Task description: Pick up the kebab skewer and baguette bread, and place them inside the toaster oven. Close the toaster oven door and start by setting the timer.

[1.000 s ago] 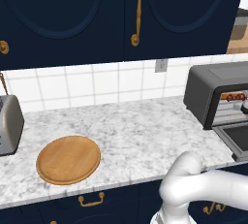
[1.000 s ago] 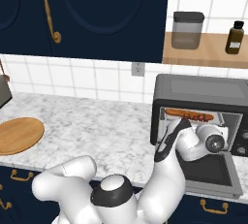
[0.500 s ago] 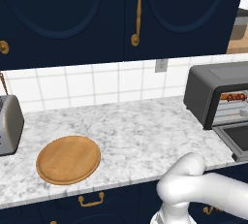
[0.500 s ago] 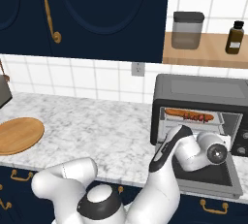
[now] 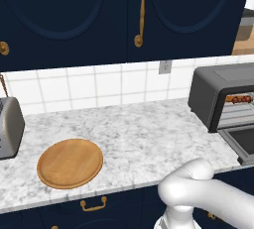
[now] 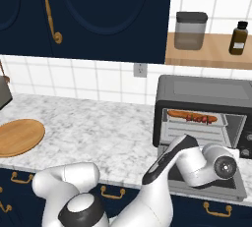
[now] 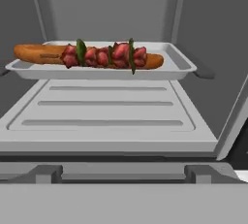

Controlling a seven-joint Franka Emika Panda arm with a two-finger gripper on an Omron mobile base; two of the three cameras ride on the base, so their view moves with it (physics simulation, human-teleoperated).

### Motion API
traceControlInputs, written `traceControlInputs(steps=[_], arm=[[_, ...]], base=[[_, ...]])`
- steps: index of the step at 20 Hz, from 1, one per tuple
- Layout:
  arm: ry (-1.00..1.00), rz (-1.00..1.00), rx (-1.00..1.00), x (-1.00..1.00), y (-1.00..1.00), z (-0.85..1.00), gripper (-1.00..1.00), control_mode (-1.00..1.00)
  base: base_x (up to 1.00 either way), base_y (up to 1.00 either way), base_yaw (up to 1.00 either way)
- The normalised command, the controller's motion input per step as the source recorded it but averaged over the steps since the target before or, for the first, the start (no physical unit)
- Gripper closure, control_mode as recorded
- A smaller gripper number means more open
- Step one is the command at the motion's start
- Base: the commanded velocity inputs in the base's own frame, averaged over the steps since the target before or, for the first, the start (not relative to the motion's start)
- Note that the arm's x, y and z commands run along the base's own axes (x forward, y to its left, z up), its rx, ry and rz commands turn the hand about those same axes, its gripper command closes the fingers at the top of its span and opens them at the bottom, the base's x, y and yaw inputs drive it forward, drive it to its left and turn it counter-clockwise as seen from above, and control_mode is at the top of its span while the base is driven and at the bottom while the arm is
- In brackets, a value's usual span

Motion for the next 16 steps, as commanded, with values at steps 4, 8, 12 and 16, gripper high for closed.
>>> traceControlInputs(steps=[4, 8, 12, 16], arm=[[0.05, 0.00, 0.00, -0.55, -0.02, -0.11, -1.00, -1.00], [0.05, 0.00, 0.00, -0.48, 0.00, -0.16, -1.00, -1.00], [0.01, 0.00, 0.00, -0.40, 0.00, -0.20, -1.00, -1.00], [0.00, 0.00, 0.00, -0.34, 0.00, -0.31, -1.00, -1.00]], base=[[0.00, 0.00, 0.00], [0.00, 0.00, 0.00], [0.00, 0.00, 0.00], [0.00, 0.00, 0.00]])
